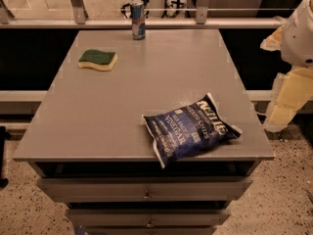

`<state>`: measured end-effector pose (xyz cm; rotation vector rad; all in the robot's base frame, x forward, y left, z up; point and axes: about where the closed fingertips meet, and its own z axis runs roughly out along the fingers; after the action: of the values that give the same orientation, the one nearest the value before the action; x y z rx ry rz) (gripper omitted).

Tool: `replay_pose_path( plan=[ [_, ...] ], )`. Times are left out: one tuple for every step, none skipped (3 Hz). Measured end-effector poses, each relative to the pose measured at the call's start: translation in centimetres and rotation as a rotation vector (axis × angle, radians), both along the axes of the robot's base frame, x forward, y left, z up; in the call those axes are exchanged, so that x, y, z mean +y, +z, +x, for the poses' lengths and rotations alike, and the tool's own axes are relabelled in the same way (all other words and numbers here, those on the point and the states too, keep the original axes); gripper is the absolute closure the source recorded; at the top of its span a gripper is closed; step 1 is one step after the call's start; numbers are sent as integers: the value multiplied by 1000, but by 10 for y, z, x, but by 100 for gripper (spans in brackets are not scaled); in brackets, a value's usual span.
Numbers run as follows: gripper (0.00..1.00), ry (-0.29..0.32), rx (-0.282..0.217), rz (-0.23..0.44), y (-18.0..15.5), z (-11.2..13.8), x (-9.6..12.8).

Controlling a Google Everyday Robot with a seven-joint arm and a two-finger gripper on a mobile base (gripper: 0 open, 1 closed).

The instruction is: Pick sponge

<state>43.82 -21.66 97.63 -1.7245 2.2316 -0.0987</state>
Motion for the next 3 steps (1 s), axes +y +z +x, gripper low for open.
replay_pose_path(
  plan=[
    [0,0,0,0,0,0,0],
    [0,22,-9,68,-6,17,13],
    [0,54,-20,251,-30,90,75]
  ],
)
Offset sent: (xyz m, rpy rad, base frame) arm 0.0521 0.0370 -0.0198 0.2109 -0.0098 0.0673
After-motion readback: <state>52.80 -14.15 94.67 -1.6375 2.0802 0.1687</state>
